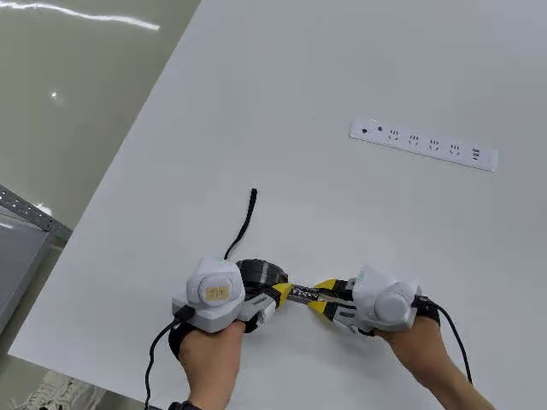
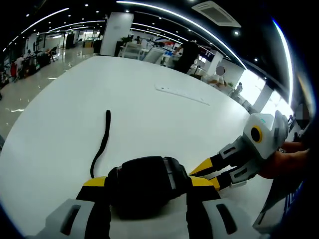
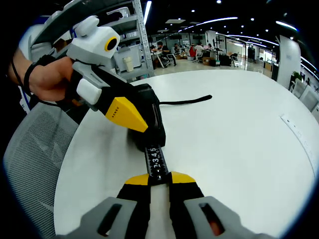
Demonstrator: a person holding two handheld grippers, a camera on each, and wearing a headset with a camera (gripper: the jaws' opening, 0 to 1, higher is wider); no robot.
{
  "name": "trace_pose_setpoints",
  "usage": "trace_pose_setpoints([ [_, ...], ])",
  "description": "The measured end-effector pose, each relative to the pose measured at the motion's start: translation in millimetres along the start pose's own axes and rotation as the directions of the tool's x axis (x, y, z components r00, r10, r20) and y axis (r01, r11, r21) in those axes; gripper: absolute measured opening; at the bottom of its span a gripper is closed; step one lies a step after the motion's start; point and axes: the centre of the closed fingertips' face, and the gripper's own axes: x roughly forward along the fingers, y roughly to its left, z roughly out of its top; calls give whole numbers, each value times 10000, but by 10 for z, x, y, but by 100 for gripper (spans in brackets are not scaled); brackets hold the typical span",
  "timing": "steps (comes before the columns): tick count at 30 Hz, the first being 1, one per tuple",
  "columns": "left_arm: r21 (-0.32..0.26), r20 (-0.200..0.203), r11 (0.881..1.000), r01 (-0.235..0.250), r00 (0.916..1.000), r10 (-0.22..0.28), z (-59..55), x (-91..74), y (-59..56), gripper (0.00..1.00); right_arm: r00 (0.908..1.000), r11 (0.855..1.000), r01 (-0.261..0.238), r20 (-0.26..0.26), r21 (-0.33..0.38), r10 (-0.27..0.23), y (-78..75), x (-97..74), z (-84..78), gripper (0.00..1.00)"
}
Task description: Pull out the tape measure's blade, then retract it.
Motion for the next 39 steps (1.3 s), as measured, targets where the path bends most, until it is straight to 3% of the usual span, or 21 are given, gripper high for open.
trace_pose_setpoints([
  [8,65,37,10000,41,10000,-41,8,-4,29,58,10000,10000,56,65,3,-56,13,28,40,12],
  [10,9,79,9999,129,9999,-129,9,-14,47,58,9999,9984,-9,130,-570,16,15,28,32,13],
  [12,100,51,9998,187,9998,-187,8,-14,38,59,9997,9988,-65,218,-477,76,13,28,22,13],
  [14,-176,153,9996,218,9997,-216,19,-20,56,59,9993,9972,26,381,-747,2,-10,20,51,14],
  [17,-4,149,9997,261,9995,-261,28,-8,45,59,9992,9979,21,402,-645,5,-10,20,48,14],
  [24,288,71,9988,397,9992,-399,25,4,40,60,9990,9922,44,451,-1243,12,2,109,87,15],
  [39,361,97,9979,529,9985,-533,27,1,31,60,9975,9907,-57,683,-1363,151,29,31,34,15],
])
